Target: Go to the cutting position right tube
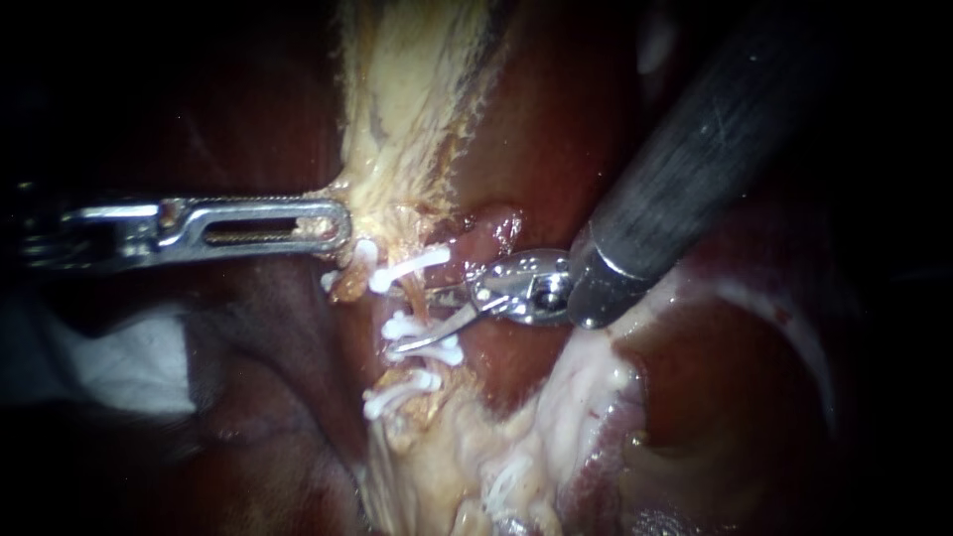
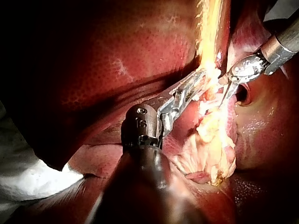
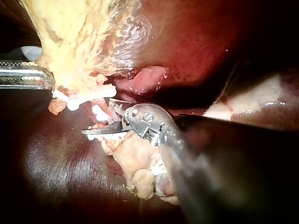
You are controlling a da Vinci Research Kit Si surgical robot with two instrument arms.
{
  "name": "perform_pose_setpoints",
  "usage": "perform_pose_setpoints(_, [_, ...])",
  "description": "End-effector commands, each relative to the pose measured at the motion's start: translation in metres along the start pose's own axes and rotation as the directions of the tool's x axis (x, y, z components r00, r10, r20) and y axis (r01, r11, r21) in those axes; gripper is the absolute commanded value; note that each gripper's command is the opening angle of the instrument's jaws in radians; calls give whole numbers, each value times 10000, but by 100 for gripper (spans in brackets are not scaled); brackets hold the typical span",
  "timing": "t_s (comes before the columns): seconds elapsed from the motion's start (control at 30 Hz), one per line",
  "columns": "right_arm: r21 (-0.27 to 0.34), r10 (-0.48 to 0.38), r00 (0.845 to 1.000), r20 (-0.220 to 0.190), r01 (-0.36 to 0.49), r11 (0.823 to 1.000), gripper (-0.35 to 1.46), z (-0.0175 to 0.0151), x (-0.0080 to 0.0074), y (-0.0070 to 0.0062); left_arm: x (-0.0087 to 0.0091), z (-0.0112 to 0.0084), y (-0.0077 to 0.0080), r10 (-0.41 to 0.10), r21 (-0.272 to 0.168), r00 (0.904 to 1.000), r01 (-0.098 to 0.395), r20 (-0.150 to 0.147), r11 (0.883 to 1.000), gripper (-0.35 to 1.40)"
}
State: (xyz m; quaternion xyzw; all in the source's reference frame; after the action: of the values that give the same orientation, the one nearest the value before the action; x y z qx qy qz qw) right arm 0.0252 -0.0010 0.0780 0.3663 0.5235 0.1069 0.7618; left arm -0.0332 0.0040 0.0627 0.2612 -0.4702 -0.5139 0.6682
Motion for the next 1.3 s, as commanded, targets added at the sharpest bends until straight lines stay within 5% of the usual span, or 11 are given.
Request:
perform_pose_setpoints(0.03, [42, -19, 10000, 8, 19, 10000, 107, 0, 1, -1, 0, 0, 2, -4, -19, 10000, 4, 15, 10000, -35])
perform_pose_setpoints(0.8, [252, 373, 9981, -492, -361, 9990, 104, 21, 16, 6, 1, 4, 5, 4, -75, 10000, -3, 50, 10000, -35])
perform_pose_setpoints(1.3, [421, 540, 9976, -438, -522, 9977, 91, 20, 15, 5, 1, 4, 6, 5, -73, 10000, -5, 49, 10000, -35])
